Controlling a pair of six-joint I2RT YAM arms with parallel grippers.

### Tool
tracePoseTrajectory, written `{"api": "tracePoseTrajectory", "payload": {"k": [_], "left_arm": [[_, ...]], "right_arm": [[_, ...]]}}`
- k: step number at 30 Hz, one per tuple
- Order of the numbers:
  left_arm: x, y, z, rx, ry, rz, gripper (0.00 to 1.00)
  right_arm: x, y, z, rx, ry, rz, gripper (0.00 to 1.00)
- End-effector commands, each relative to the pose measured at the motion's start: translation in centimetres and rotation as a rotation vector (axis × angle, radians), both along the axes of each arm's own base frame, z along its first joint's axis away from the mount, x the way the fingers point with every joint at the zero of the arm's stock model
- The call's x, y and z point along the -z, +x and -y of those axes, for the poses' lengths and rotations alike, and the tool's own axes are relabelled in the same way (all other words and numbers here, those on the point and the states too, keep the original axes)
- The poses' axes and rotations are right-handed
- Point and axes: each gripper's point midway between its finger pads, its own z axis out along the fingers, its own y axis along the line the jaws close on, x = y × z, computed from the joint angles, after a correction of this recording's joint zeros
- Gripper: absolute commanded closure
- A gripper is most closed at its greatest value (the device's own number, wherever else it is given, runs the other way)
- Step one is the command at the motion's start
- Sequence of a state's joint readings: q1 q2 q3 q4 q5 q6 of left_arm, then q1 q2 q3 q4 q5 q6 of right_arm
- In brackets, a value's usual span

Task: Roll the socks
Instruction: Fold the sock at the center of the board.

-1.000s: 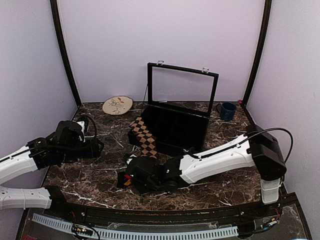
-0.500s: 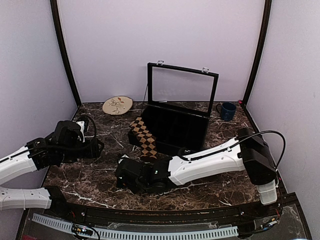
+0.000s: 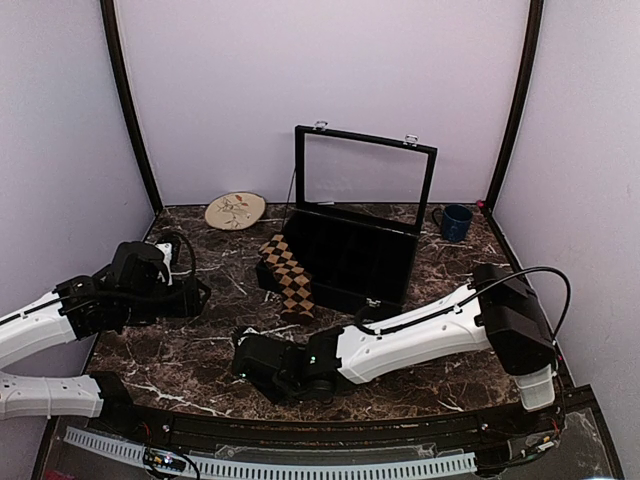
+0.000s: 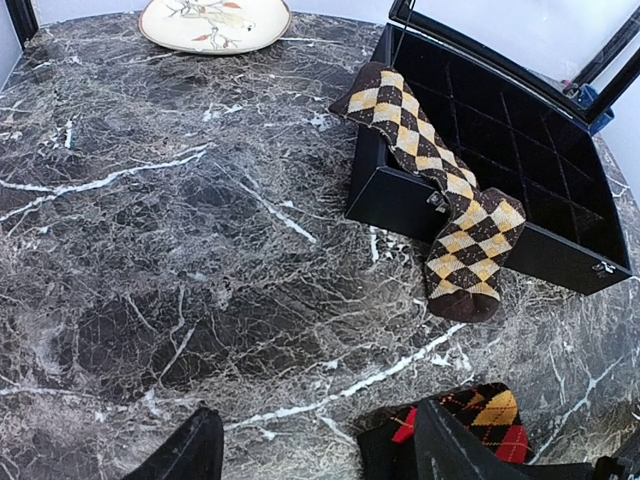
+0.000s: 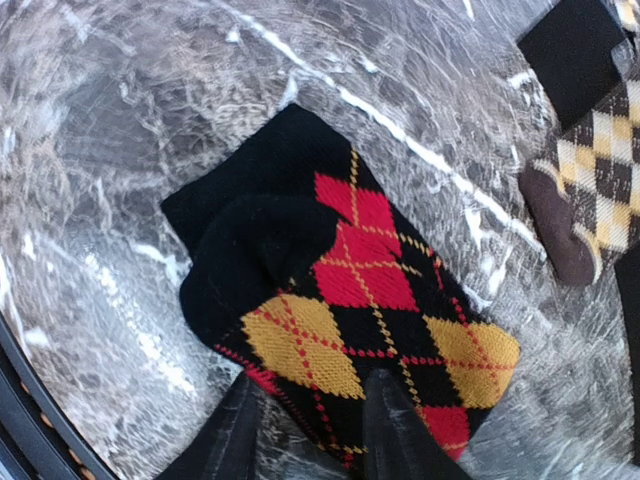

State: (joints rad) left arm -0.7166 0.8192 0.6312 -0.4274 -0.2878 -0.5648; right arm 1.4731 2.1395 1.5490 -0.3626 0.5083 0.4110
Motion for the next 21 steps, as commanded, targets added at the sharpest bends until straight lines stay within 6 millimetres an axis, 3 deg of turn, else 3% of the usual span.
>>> {"api": "tracePoseTrajectory", "payload": {"k": [1,4,13,21], "left_arm": [[0.4,0.1,0.5,0.005,-0.014,-0.006,0.32],[0.7,0.1,0.7,0.009,-0.020,-0.018,0.32],[1.8,-0.4,2.3,0.098,-0.023,-0.073,0.32],[3.2,-3.3,5.7,0.262,-0.133,-0.262,0.34]], "right_arm": [[-0.5,-0.9,-0.3,-0.035,0.024,-0.019,0.58],[-1.2,-1.0,-0.5,-0.046,0.033,-0.018,0.56],[-5.9,-0.8,0.5,-0.032,0.125,0.004,0.40],[-8.4,0.8,4.2,0.091,0.191,-0.011,0.35]]}}
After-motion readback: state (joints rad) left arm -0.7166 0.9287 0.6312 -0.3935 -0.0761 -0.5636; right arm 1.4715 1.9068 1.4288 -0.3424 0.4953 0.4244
